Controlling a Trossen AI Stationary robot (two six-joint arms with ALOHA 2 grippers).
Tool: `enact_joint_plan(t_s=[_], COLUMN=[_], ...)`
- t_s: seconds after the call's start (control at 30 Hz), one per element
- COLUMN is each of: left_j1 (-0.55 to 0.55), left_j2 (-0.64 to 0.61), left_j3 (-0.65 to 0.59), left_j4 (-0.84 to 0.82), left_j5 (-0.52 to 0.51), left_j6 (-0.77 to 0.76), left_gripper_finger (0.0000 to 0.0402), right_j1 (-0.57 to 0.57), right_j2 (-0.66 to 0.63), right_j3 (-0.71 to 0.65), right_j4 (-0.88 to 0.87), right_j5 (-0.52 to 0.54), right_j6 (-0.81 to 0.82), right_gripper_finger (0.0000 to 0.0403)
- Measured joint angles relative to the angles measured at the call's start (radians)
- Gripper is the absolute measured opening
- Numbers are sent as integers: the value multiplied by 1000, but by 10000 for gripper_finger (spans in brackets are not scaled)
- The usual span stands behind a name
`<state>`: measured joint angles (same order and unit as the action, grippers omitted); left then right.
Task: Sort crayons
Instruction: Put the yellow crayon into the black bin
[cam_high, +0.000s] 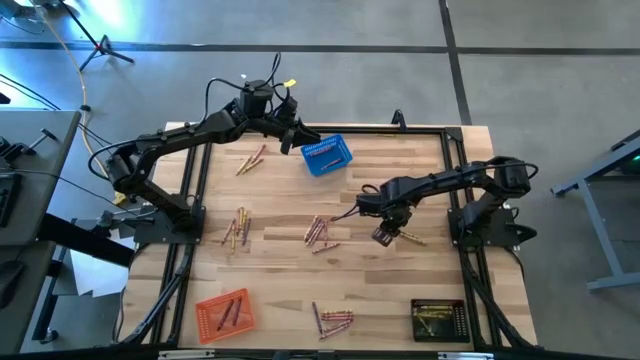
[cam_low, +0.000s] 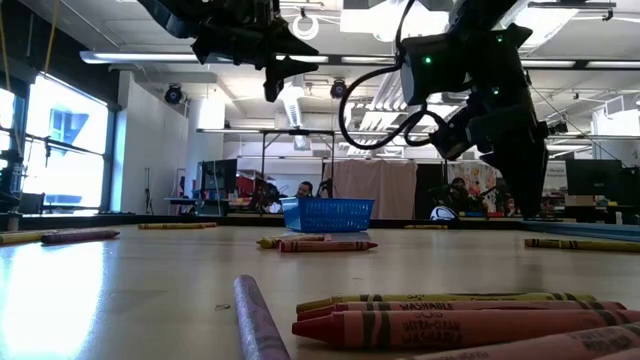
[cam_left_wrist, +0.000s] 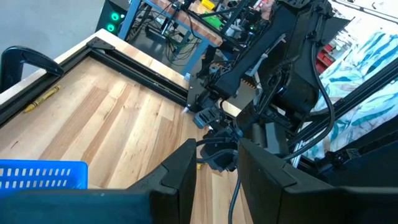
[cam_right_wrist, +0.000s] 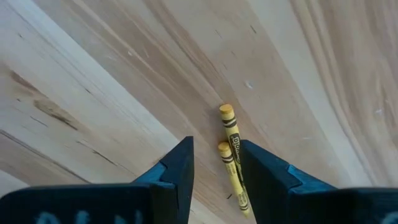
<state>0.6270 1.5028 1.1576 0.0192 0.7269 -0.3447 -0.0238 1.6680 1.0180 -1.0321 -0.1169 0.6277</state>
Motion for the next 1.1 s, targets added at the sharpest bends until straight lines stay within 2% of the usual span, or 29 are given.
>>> enact_joint_plan(t_s=[0.7,1.1], left_j1=[0,0], left_j2=[0,0], left_j3=[0,0], left_j4=[0,0], left_j5=[0,0], left_j6=[-13,-20], left_gripper_finger=[103,103], right_j1=[-18,-45], right_j2=[-5,-3], right_j3=[-190,-195], right_j4=[183,199], right_j5=[-16,-10], right_j6=[45,68], right_gripper_finger=[112,30])
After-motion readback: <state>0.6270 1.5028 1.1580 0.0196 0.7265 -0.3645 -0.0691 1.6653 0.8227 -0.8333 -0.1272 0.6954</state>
